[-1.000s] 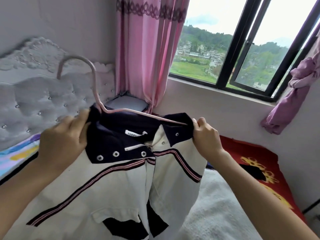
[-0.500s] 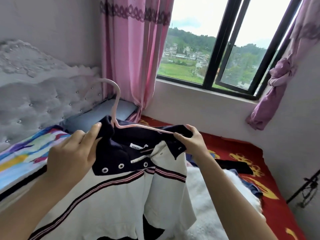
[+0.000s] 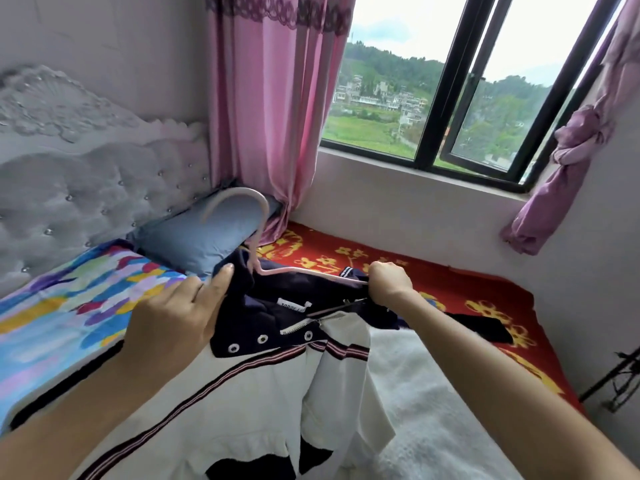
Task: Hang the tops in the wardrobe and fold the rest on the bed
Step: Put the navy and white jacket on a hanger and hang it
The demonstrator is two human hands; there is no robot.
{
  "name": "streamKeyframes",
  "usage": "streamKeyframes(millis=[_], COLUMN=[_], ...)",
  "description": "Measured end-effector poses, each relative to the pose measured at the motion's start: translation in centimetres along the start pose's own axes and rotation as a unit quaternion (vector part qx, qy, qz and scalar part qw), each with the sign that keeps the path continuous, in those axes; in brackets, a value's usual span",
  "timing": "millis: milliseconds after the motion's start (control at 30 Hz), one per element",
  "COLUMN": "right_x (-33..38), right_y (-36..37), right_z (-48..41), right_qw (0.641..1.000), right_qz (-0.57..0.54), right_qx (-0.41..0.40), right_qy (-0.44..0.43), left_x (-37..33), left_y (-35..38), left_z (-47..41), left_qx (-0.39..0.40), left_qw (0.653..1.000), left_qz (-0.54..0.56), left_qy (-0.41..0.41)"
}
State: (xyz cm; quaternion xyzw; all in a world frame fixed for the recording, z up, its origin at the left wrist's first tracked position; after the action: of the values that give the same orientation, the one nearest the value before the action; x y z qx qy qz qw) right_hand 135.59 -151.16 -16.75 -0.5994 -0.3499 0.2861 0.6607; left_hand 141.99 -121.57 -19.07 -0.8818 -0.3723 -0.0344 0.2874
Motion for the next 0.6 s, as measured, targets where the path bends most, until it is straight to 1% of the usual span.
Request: streamKeyframes(millis=[100,200,233,267,333,367,400,433,467,500,533,567,600], right_x=[0.4,0.1,-0.4,-1.2,-3.0,-3.6,-4.0,-3.8,-3.1,-2.2,-1.4,-0.8,-0.3], right_y=[-0.5,-2.1,-2.8,-3.3,-4.5,-4.9,-5.6,-5.9,-5.9,-5.8,-5.3,-4.6,-3.9], right_z=[-0.3,-0.3,-0.4,-0.7,-1.4,-1.4,-1.6,-1.4,-1.2,-0.8,-0.6,-0.5,-0.3], right_qw=[0.993,0.983,0.980,0.978,0.968,0.958,0.949,0.947,0.952,0.965,0.975,0.978,0.978], right_qz=[0.091,0.097,0.088,0.056,-0.092,-0.173,-0.232,-0.258,-0.256,-0.225,-0.203,-0.197,-0.206], right_qx=[0.070,0.152,0.180,0.202,0.233,0.226,0.207,0.184,0.164,0.131,0.093,0.065,0.041], right_qy=[-0.009,-0.022,-0.023,-0.012,0.018,0.035,0.046,0.044,0.039,0.030,0.023,0.022,0.023], left_x=[-0.4,-0.3,-0.1,0.2,0.7,0.7,0.5,0.2,-0.1,-0.2,-0.2,-0.2,-0.2], left_y=[0.2,0.0,-0.1,-0.3,-0.5,-0.3,0.0,0.4,0.8,1.1,1.4,1.6,1.8], left_z=[-0.8,-1.1,-1.3,-1.4,-1.5,-1.1,-0.7,-0.2,0.1,-0.1,-0.7,-1.3,-1.9], left_qx=[0.008,0.017,0.018,0.019,0.022,0.029,0.044,0.065,0.089,0.111,0.124,0.127,0.126], left_qw=[0.999,0.998,0.997,0.997,0.997,0.996,0.994,0.991,0.990,0.990,0.988,0.983,0.976], left_qz=[0.035,0.047,0.045,0.039,0.026,0.022,0.022,0.033,0.049,0.071,0.095,0.122,0.148], left_qy=[0.027,0.046,0.053,0.056,0.063,0.078,0.098,0.111,0.100,0.059,0.001,-0.059,-0.096])
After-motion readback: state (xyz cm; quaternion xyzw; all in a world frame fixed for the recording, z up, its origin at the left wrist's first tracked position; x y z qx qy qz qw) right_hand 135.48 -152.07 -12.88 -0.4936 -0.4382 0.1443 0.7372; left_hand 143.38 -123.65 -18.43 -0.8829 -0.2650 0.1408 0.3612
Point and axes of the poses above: each hand's wrist, its own z-axis away from the middle knuckle, its own y-axis out of the palm, x = y × z, the point moved 1 cm from there along -z, towards the middle knuckle, and after that the axes turned 4 degrees about x, right-handed, at the moved point
